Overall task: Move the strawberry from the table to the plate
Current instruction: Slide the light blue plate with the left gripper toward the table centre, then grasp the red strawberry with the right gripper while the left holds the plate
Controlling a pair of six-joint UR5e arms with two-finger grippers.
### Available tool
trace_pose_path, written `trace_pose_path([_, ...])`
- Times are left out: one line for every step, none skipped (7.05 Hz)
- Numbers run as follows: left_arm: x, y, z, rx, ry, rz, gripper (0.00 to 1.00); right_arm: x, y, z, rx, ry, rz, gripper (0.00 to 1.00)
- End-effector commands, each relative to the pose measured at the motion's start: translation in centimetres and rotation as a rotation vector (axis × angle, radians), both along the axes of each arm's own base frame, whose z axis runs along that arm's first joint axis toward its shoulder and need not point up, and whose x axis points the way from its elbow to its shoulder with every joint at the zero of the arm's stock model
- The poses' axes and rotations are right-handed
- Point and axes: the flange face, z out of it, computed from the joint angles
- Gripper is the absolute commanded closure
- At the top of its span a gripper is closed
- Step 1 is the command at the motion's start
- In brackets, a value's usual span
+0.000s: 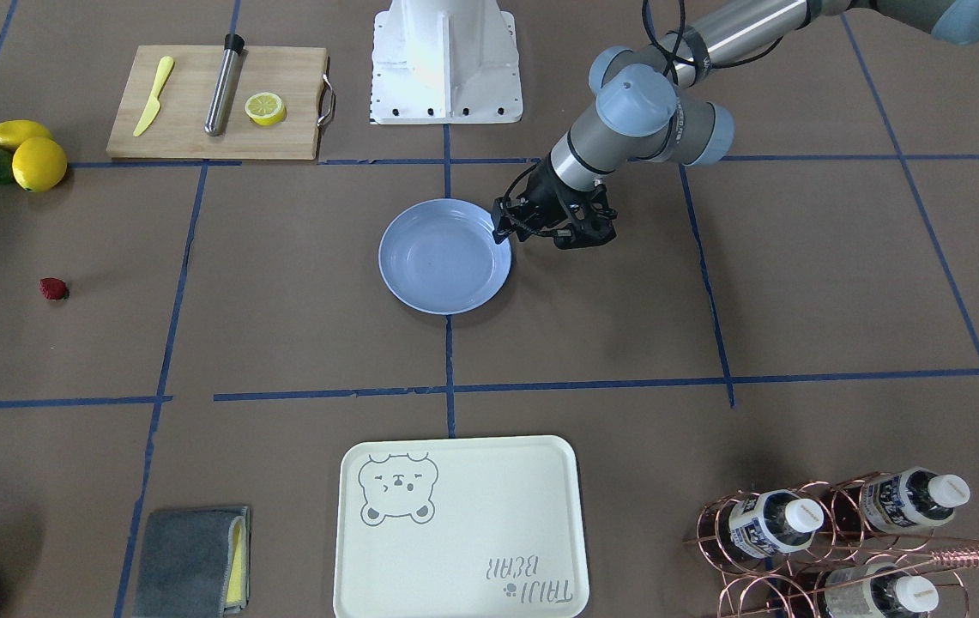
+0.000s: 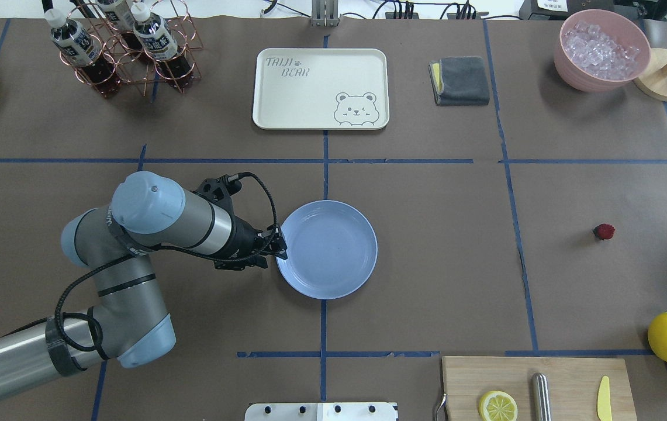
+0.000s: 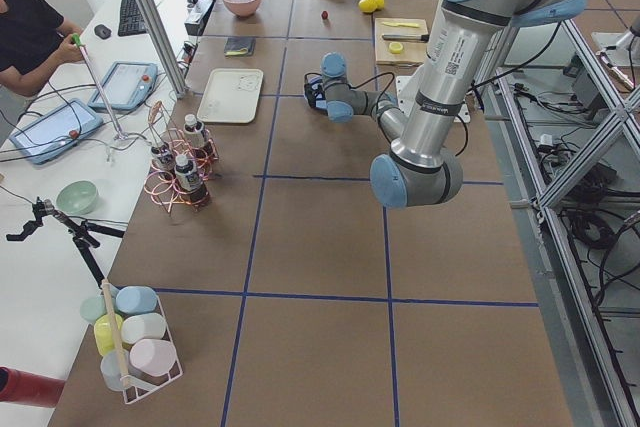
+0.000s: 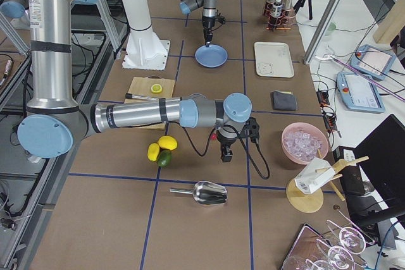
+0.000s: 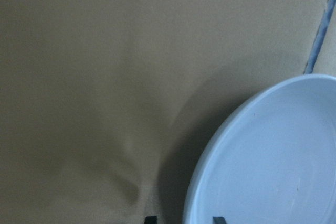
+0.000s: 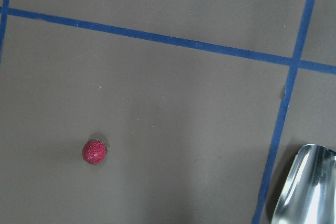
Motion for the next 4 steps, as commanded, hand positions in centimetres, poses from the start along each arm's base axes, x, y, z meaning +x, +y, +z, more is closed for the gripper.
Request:
trace_pose_path([-4.1, -1.1, -1.1, 0.017, 0.036, -0.038, 0.50, -4.7, -0.1, 1.1, -0.044, 0.004, 0.043, 0.00])
trace_pose_path([-4.4, -0.9, -1.4, 0.021, 0.041, -0.039, 0.50, -6.9, 0.2, 3.7, -0.031, -0.012, 0.063, 0.00])
trace_pose_path([-4.4, -0.9, -1.4, 0.022, 0.042, -0.039, 0.50, -9.8, 0.1, 3.5, -0.019, 0.003, 0.152, 0.00])
trace_pose_path([-4.7, -0.7, -1.8, 0.022, 0.050, -0.041, 0.50, -13.8, 1.4, 2.9, -0.008, 0.008, 0.228, 0.03])
